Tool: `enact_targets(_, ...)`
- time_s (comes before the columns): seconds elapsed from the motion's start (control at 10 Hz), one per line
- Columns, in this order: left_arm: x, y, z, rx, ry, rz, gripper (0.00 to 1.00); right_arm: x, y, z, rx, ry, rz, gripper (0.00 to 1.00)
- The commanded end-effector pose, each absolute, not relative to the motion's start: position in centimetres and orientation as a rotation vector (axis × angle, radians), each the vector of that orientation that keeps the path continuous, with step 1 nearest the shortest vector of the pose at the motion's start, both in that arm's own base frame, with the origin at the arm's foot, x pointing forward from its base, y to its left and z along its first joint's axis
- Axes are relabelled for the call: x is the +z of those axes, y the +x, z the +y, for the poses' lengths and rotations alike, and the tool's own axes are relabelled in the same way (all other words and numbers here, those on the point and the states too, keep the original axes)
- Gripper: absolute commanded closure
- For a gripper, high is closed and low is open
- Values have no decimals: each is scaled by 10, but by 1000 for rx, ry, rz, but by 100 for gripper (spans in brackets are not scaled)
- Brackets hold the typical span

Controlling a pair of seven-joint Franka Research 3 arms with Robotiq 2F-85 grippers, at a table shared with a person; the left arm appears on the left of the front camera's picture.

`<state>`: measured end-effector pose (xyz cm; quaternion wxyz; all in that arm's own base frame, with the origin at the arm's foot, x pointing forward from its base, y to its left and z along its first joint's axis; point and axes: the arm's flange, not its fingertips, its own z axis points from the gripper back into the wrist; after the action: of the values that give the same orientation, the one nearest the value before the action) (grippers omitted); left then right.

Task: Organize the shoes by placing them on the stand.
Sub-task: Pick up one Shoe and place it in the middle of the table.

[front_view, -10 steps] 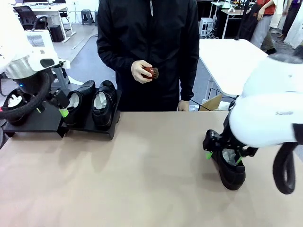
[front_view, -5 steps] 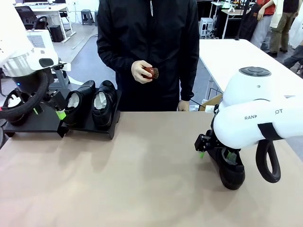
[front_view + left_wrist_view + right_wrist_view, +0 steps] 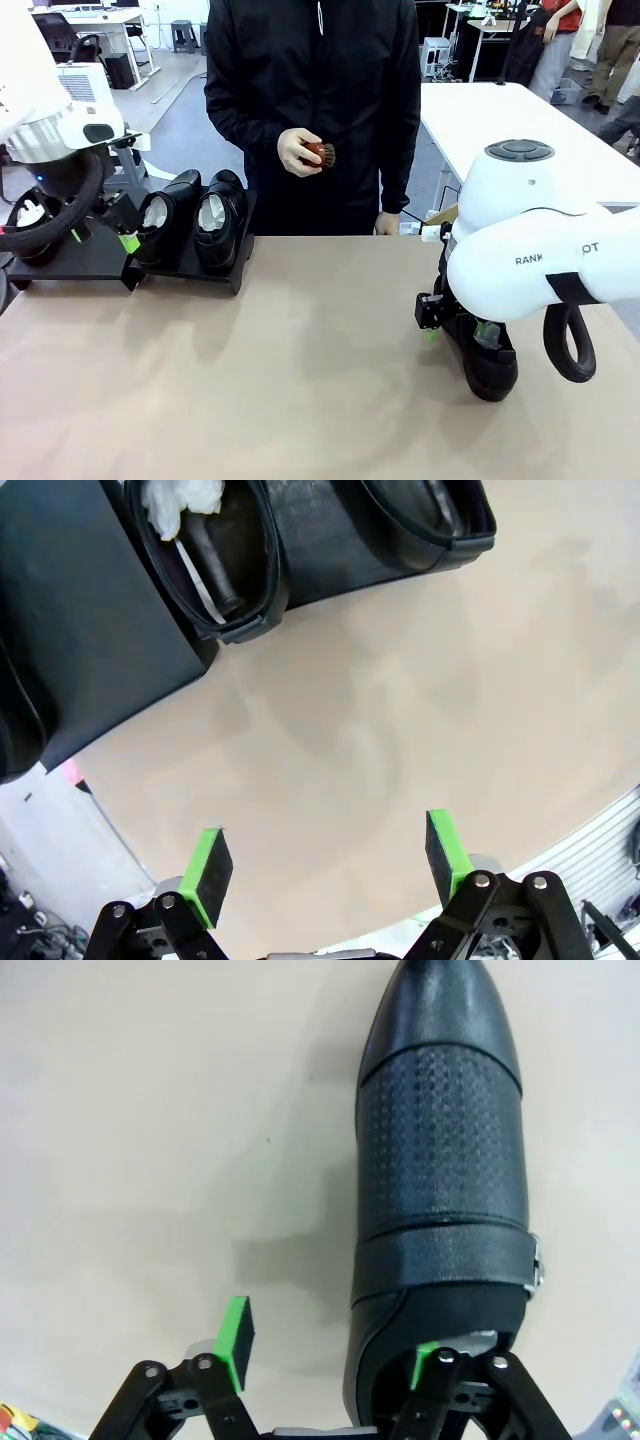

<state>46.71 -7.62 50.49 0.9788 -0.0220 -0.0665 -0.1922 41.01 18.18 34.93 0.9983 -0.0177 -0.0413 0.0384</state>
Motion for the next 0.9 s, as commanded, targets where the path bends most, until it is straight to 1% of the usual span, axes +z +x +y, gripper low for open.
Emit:
enact_targets(0.0,502,466,-76,-375,-53,-150,0,356,403,177,86,-72,-62,71)
enact_targets(0.1,502,466,-76,-375,-53,-150,0,352,402,177,74,-70,-44,91)
enact_targets(0.2,502,466,-76,-375,-53,-150,0,349,402,174,68,-82,-24,100)
enact_targets(0.4,502,466,-76,-375,-53,-150,0,338,403,172,49,-101,10,100)
enact_targets(0.8,502,466,-76,-375,-53,-150,0,348,401,170,6,-82,-2,100)
